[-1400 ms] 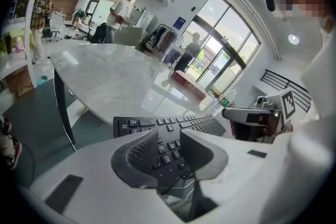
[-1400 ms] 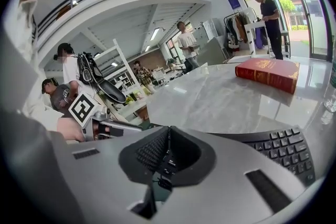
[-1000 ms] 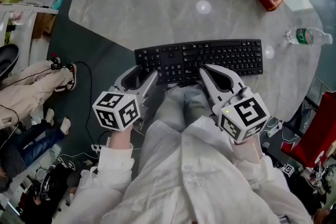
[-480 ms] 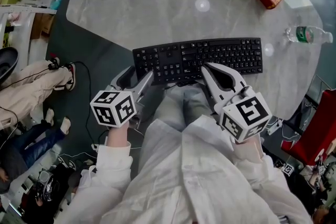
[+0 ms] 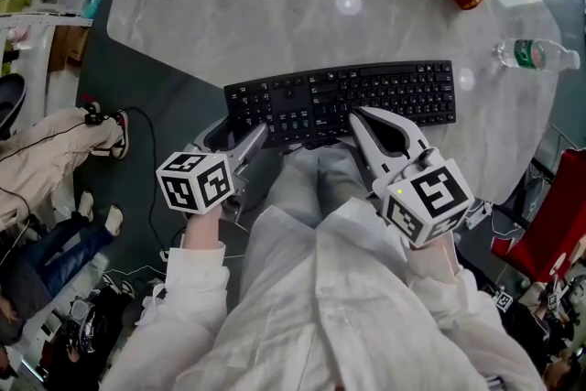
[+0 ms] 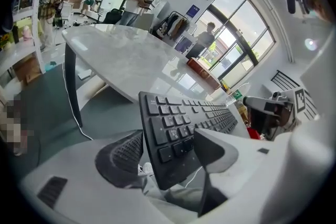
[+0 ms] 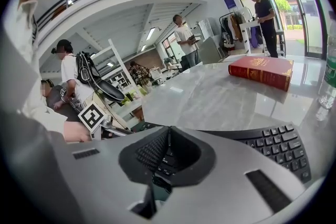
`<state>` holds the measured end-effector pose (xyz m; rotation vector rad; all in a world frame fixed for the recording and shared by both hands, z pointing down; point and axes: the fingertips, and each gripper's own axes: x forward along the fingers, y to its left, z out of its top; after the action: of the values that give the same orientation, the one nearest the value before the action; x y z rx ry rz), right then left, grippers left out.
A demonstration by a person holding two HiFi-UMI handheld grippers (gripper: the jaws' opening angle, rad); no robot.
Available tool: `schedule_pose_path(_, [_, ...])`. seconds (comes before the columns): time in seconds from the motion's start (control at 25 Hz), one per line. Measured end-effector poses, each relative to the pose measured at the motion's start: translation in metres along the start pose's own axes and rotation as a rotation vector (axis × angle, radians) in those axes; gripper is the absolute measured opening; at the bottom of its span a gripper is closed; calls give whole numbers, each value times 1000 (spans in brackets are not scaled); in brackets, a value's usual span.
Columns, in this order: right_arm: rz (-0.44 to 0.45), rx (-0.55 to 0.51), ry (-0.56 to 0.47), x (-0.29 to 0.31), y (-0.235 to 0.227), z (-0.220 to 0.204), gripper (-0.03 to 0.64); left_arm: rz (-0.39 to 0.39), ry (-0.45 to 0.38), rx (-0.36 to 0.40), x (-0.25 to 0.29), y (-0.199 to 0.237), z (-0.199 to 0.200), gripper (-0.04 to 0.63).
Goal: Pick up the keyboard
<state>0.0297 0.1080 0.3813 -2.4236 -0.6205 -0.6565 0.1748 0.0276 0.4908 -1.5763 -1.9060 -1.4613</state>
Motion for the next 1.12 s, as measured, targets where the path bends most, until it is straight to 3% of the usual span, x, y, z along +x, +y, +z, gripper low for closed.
schedule_pose_path(0.68, [-74, 27, -3, -8, -25, -5, 34, -125, 67, -60, 7, 2, -4, 291])
schedule_pose_path(1.12, [-192, 29, -2, -27, -63, -12, 35, -164, 87, -90, 10, -2, -5, 268])
